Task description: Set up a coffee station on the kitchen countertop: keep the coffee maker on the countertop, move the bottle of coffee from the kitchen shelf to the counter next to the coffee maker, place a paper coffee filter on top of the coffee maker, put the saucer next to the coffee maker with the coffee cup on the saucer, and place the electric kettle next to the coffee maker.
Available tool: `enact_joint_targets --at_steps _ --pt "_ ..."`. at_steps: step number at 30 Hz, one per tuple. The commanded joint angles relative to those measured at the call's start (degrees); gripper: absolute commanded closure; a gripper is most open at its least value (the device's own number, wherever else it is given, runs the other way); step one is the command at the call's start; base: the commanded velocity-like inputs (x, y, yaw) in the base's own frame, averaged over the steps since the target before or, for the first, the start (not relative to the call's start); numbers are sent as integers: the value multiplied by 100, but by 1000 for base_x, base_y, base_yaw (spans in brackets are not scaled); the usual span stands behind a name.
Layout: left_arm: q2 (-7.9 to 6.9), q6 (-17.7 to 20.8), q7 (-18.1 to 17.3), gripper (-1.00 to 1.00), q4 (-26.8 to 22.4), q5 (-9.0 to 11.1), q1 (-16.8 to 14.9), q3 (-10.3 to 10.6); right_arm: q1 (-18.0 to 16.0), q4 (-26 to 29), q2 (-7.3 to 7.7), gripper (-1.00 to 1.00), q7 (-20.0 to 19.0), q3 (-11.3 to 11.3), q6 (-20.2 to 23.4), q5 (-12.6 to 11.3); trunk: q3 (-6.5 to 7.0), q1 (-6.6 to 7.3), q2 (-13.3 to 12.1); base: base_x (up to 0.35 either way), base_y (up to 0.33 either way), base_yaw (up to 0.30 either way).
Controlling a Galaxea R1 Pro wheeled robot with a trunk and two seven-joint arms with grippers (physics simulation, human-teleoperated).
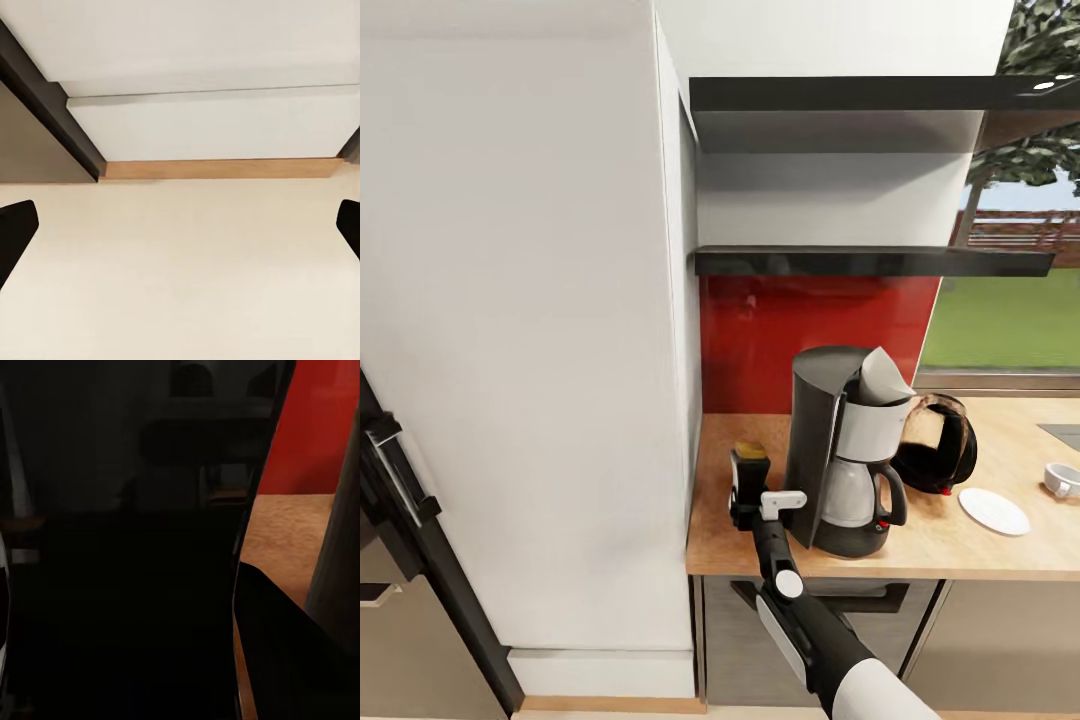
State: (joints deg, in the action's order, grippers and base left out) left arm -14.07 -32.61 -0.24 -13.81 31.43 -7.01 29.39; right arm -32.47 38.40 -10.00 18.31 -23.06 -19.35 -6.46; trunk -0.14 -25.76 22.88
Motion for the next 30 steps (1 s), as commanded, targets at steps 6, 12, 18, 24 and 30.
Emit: enact_joint_targets --at_steps 6,12,18,24,30 --pt "-4 -19 -2 -100 1 59 -2 49 -5 -8 0 -100 15 -23 -43 -77 -2 -2 4 0 0 0" --pt "-12 -18 -2 -100 1 58 -2 43 -5 -8 0 -100 15 -20 -43 -83 -2 -2 4 0 0 0" --pt "-22 -17 -2 -100 8 61 -2 41 -5 -8 0 -100 15 -23 -43 -84 -2 -2 4 0 0 0" --pt "-25 -18 -2 -100 8 64 -2 41 -5 1 0 -100 15 -21 -43 -84 -2 -2 4 0 0 0" --pt "-25 -23 -2 -100 9 64 -2 39 -5 1 0 -100 15 -21 -43 -84 -2 -2 4 0 0 0"
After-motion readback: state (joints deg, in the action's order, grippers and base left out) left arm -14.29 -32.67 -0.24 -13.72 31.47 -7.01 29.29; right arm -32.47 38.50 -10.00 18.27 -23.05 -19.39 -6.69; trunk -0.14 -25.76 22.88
